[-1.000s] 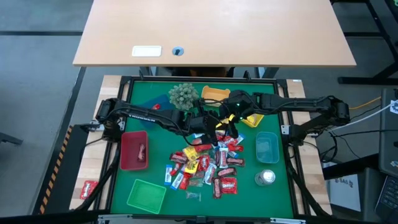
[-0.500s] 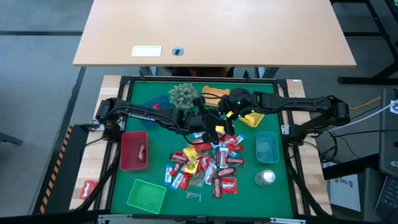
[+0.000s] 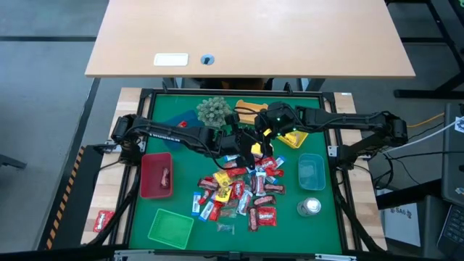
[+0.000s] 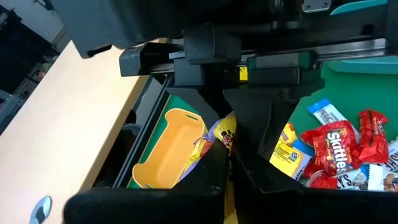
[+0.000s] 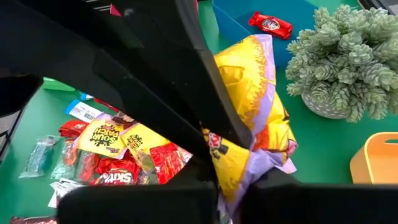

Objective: Sort candy
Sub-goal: Put the yellow candy into the yellow bin

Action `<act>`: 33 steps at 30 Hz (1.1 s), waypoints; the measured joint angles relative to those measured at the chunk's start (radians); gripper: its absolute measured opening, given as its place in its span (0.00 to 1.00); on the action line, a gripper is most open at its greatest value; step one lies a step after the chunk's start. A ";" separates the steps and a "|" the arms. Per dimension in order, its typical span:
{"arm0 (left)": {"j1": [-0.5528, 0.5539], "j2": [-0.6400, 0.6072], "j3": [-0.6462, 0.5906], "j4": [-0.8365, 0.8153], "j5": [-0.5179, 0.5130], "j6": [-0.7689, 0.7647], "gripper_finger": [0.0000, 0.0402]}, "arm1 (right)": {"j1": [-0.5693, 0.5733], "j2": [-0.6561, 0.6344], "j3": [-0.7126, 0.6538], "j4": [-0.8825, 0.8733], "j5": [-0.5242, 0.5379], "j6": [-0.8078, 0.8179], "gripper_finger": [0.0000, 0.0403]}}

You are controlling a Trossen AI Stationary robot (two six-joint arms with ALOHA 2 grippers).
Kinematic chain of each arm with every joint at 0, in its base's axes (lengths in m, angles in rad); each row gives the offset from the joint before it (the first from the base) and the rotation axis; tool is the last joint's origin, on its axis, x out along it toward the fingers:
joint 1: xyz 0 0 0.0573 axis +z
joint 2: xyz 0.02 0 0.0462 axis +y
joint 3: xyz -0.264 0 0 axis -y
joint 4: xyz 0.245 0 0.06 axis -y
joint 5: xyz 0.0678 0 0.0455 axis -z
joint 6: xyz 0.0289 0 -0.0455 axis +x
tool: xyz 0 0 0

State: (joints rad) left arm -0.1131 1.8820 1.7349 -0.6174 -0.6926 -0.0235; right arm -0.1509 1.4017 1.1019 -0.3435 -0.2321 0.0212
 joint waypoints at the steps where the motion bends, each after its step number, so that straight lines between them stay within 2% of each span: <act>1: 0.000 0.000 0.000 0.000 0.000 0.000 0.00 | 0.000 0.000 0.000 -0.001 0.000 0.000 0.04; 10: 0.000 0.000 0.000 0.002 0.006 0.085 0.00 | 0.000 0.000 0.000 -0.019 -0.004 0.000 0.01; 14: 0.000 0.000 0.000 0.002 0.006 0.086 0.07 | 0.000 0.000 0.000 -0.021 -0.003 0.000 0.01; 23: 0.002 0.000 0.000 0.002 -0.006 0.086 0.27 | 0.001 0.000 0.000 -0.036 0.067 -0.002 0.00; 30: -0.001 0.000 0.000 0.004 -0.017 0.087 0.30 | -0.009 0.000 0.001 -0.132 0.219 -0.013 0.00; 33: -0.002 0.000 0.000 0.002 -0.020 0.087 0.30 | -0.036 -0.001 0.001 -0.186 0.229 -0.029 0.00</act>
State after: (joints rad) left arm -0.1150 1.8824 1.7350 -0.6150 -0.7129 0.0631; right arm -0.1866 1.4010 1.1028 -0.5295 -0.0029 -0.0079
